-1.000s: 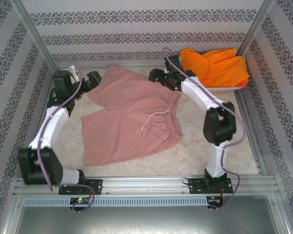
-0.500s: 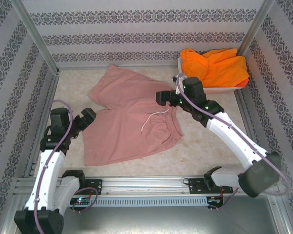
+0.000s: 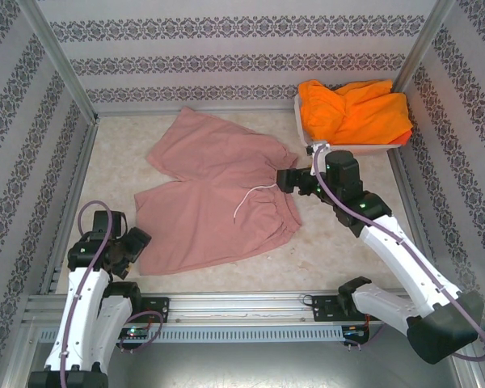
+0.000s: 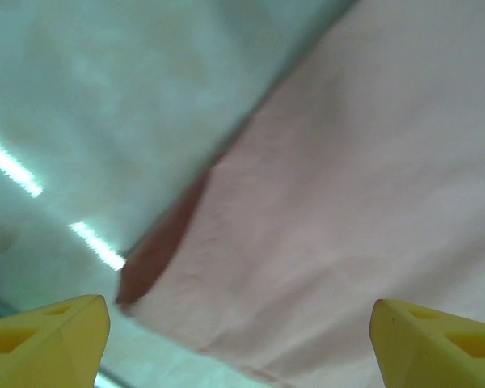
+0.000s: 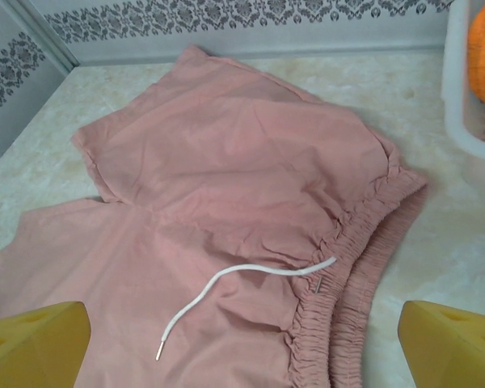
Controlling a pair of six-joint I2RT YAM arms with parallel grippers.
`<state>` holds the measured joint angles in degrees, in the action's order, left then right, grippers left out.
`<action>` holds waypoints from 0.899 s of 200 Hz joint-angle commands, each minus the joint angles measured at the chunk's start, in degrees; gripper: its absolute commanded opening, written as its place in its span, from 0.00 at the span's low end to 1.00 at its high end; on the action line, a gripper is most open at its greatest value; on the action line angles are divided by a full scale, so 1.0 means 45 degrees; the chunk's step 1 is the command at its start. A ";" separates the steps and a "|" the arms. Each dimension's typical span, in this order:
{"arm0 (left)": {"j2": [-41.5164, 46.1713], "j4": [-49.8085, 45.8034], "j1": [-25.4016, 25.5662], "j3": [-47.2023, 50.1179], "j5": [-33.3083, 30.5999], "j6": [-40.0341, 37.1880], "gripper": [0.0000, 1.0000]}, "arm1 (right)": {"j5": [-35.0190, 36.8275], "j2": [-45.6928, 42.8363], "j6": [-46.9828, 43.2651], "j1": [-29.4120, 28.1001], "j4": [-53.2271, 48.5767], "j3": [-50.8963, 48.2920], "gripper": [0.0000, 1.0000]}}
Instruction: Fold and stack the shorts
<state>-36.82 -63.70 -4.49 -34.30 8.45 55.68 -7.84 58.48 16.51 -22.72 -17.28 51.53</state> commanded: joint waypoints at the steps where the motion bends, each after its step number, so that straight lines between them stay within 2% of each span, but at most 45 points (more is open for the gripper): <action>1: -0.0273 -0.1831 0.0156 0.0000 -0.0177 0.0791 0.83 | -0.0335 -0.0345 0.0236 0.0083 0.0056 -0.0504 0.98; 27: -0.0239 -0.1648 0.0231 0.0745 0.0430 0.1383 0.75 | -0.0348 -0.0586 0.0240 0.0200 -0.0084 -0.0895 0.98; 64: -0.0645 -0.0714 0.0314 0.1287 0.0697 0.1661 0.57 | -0.0417 -0.0943 0.0299 0.0376 -0.0181 -0.1339 0.98; 102: -0.1582 0.0313 0.0431 0.1726 0.0794 0.1668 0.54 | -0.0423 -0.1159 0.0371 0.0469 -0.0266 -0.1660 0.98; 180: -0.2541 0.2334 0.0834 0.2694 0.1221 0.2134 0.29 | -0.0510 -0.1253 0.0532 0.0576 -0.0319 -0.2056 0.98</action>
<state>-47.83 -55.68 -1.85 -23.70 13.13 63.53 -9.23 53.49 18.28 -20.71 -18.52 43.35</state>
